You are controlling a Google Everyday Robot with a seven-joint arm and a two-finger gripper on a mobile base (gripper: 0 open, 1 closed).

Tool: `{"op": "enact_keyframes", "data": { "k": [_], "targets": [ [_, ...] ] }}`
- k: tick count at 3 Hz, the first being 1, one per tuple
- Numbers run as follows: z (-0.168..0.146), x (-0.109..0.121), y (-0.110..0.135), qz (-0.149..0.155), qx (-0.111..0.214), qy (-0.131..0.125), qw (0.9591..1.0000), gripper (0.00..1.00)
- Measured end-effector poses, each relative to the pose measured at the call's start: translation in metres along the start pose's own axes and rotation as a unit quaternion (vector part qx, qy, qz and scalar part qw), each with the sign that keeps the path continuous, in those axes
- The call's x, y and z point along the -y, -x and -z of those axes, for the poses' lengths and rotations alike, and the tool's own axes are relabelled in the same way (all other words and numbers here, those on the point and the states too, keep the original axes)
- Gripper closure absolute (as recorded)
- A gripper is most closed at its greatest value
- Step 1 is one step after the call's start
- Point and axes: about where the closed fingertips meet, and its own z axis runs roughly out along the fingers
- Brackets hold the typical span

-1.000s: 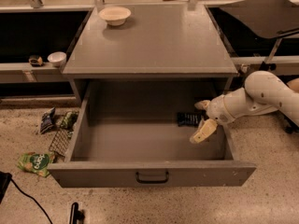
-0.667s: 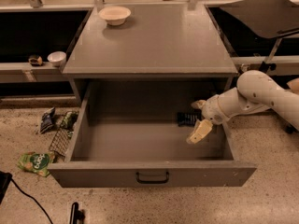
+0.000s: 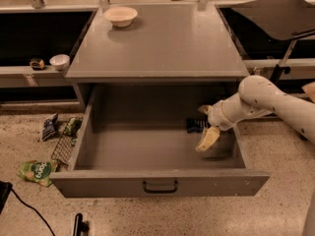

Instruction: Pick rxbar blueberry from top drawer and place on counter

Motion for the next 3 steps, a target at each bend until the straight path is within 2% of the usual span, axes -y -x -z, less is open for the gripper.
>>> {"op": "enact_keyframes", "data": {
  "k": [1,2,3],
  "targets": [
    [-0.01,0.008,-0.008,0.007,0.002,0.002,1.0,0.0],
    [-0.019,0.013,-0.015,0.001,0.006,0.007,1.0,0.0],
    [-0.024,0.016,-0.02,-0.01,0.006,0.009,0.9999,0.18]
  ]
}}
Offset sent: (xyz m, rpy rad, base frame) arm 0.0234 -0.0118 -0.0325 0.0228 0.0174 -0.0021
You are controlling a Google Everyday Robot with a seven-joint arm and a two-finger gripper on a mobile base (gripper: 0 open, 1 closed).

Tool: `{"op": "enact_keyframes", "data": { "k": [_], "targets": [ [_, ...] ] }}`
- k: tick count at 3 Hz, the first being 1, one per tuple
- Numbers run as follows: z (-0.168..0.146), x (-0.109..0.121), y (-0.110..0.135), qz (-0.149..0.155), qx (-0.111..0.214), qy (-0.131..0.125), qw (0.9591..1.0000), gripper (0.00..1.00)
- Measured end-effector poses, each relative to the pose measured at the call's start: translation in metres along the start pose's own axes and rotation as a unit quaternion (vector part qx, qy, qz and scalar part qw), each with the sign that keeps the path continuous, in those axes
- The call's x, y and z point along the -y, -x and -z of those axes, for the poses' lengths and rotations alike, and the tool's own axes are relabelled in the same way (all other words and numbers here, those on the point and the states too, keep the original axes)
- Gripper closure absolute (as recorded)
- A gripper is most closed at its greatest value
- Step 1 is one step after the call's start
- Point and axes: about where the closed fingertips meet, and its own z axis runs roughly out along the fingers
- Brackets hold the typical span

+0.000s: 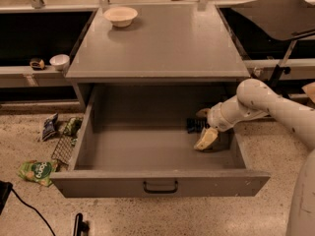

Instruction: Pick rxbar blueberry from top drawer and place on counter

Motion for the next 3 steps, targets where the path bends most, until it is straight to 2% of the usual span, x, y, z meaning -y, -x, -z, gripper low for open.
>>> {"op": "enact_keyframes", "data": {
  "k": [3],
  "targets": [
    [0.01,0.002,0.006,-0.006,-0.001,-0.003,1.0,0.88]
  ]
}}
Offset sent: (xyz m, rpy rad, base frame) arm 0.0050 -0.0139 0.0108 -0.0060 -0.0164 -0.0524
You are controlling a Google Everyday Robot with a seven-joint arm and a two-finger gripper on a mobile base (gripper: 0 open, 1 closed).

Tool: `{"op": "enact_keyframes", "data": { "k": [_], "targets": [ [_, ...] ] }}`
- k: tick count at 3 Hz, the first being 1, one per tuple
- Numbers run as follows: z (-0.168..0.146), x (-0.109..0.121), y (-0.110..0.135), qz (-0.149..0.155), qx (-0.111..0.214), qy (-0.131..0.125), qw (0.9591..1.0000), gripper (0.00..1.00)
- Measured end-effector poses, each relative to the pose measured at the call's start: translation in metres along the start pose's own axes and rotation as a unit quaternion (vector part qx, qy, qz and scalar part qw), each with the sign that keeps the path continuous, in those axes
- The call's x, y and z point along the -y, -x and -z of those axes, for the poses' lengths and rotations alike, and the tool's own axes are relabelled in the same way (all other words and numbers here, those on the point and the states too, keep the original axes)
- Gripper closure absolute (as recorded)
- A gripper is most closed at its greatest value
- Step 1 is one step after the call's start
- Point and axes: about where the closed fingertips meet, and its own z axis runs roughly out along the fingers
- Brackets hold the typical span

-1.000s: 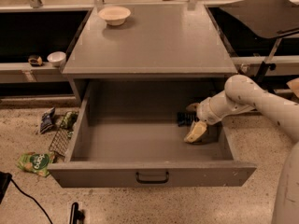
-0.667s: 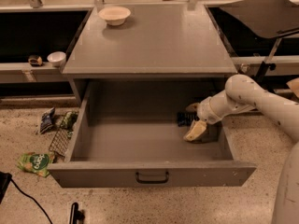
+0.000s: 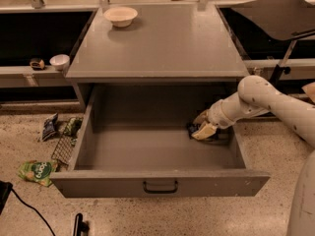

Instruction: Pick rxbar blueberry from top drawer and place on counter

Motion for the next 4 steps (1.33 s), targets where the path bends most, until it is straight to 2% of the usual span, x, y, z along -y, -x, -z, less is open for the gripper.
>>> {"op": "enact_keyframes", "data": {
  "k": [1,2,3,4],
  "targets": [
    [0.002,0.002,0.0,0.004,0.003,-0.009,0.9999,1.0],
    [0.023,-0.002,0.009,0.021,0.032,-0.029,0.9988,1.0],
    [0.06,-0.004,0.021,0.048,0.048,-0.069,0.9953,1.0],
    [0.06,-0.004,0.021,0.048,0.048,-0.069,0.9953,1.0]
  ]
}}
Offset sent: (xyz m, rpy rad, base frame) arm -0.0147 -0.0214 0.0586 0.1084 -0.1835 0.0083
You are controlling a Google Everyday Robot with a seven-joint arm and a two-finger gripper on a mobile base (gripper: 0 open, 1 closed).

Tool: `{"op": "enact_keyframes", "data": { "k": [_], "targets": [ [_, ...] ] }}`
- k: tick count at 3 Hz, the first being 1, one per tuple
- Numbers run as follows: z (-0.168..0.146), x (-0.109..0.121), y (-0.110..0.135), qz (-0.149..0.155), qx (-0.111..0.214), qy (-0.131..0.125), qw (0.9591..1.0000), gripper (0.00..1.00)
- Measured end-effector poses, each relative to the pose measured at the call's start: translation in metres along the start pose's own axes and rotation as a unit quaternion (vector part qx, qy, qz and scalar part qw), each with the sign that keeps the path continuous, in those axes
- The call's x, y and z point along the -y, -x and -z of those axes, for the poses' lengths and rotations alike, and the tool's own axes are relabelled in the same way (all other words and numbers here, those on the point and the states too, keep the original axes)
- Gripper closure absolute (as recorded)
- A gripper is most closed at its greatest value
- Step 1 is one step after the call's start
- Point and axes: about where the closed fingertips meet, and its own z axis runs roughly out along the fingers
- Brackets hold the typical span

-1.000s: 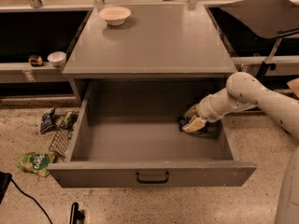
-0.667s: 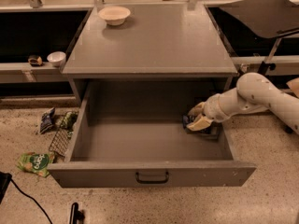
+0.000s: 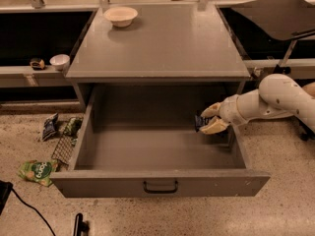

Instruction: Pick rxbar blueberry from top drawer and place on counter

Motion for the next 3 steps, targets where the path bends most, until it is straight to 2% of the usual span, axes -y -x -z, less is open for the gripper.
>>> {"op": "enact_keyframes", "data": {
  "k": [1,2,3],
  "targets": [
    [0.008,0.007,0.023,0.032,0.022,-0.01,0.9992,1.0],
    [0.035,0.017,0.069,0.103,0.049,-0.043,0.9925,1.0],
    [0.067,0.025,0.108,0.158,0.063,-0.084,0.9818,1.0]
  ]
}}
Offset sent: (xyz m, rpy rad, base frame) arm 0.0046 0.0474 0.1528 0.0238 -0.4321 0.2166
